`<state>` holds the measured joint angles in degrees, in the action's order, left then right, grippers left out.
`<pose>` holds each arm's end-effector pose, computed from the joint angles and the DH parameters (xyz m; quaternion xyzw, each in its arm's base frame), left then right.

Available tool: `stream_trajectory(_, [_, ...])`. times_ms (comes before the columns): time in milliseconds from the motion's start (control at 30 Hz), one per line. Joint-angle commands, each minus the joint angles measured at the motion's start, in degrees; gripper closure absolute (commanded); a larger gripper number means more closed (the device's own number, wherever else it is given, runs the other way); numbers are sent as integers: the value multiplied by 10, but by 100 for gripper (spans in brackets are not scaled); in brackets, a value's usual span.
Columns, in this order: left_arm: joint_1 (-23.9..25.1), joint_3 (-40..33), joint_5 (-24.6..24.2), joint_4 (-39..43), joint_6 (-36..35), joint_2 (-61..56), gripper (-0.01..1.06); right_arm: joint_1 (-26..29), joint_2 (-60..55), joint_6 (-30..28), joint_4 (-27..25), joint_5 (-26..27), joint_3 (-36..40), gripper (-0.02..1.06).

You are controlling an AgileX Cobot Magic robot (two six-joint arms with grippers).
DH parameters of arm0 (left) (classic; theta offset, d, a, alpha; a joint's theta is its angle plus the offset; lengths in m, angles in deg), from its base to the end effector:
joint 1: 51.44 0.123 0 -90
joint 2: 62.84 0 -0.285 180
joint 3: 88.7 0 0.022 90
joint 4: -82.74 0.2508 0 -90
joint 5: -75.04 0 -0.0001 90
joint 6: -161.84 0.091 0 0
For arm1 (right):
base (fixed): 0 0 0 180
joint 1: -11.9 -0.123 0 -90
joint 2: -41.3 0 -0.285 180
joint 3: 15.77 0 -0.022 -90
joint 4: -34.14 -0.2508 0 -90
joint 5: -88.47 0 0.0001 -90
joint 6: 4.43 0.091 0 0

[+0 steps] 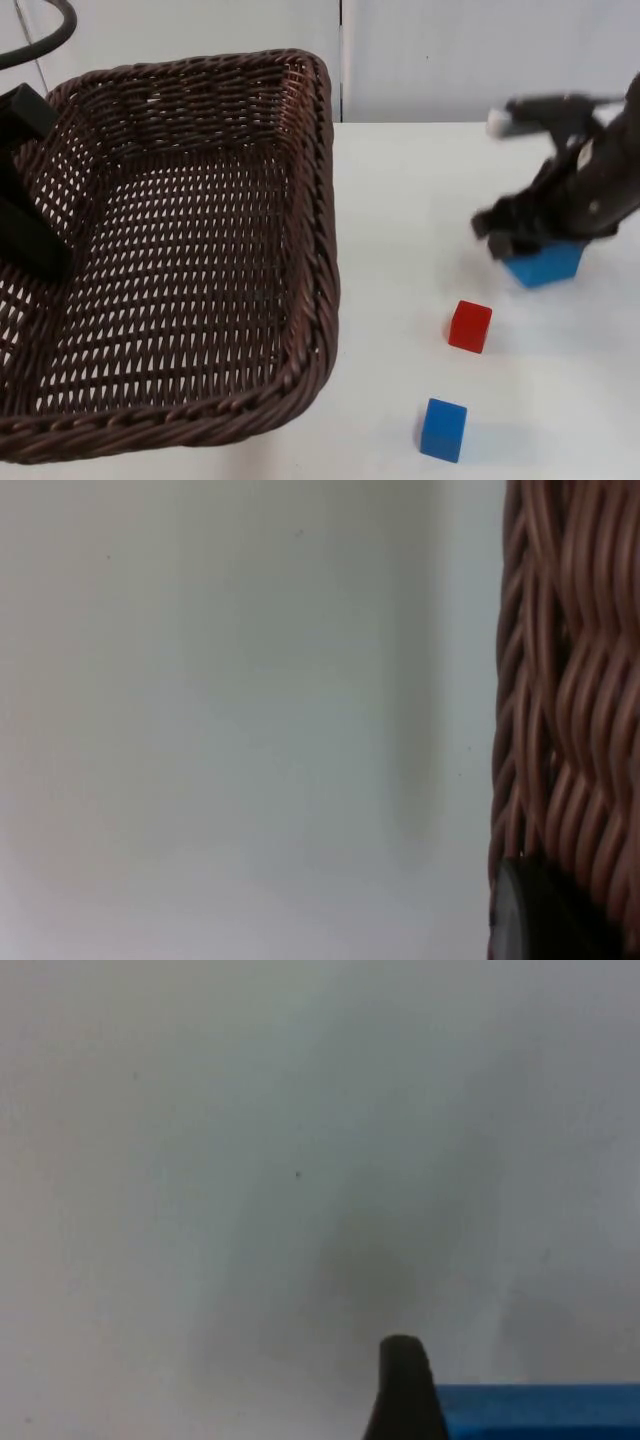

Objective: Pick up the basket with the left hand and place the largest block into the basket with the right hand.

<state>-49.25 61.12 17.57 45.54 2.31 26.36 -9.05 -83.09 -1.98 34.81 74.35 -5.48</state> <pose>0.2395 -0.0373 0.2268 -0.0115 0.9614 -0.2631 0.0793 0.3754 0.1434 0.1196 -0.1598 0.9498 0.0517 0.2639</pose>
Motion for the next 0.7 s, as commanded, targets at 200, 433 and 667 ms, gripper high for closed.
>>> stream_trajectory(200, [1, 0, -2, -13, -4, -8, 105, -4, 184, -5, 24, -86, -1, 105])
stream_trajectory(433, [1, 0, -2, -13, -4, -8, 105, -4, 322, -5, 28, -149, -1, 105])
stream_trajectory(667, [1, 0, -2, -13, -4, -8, 105, -4, 364, -5, 37, -166, -1, 105])
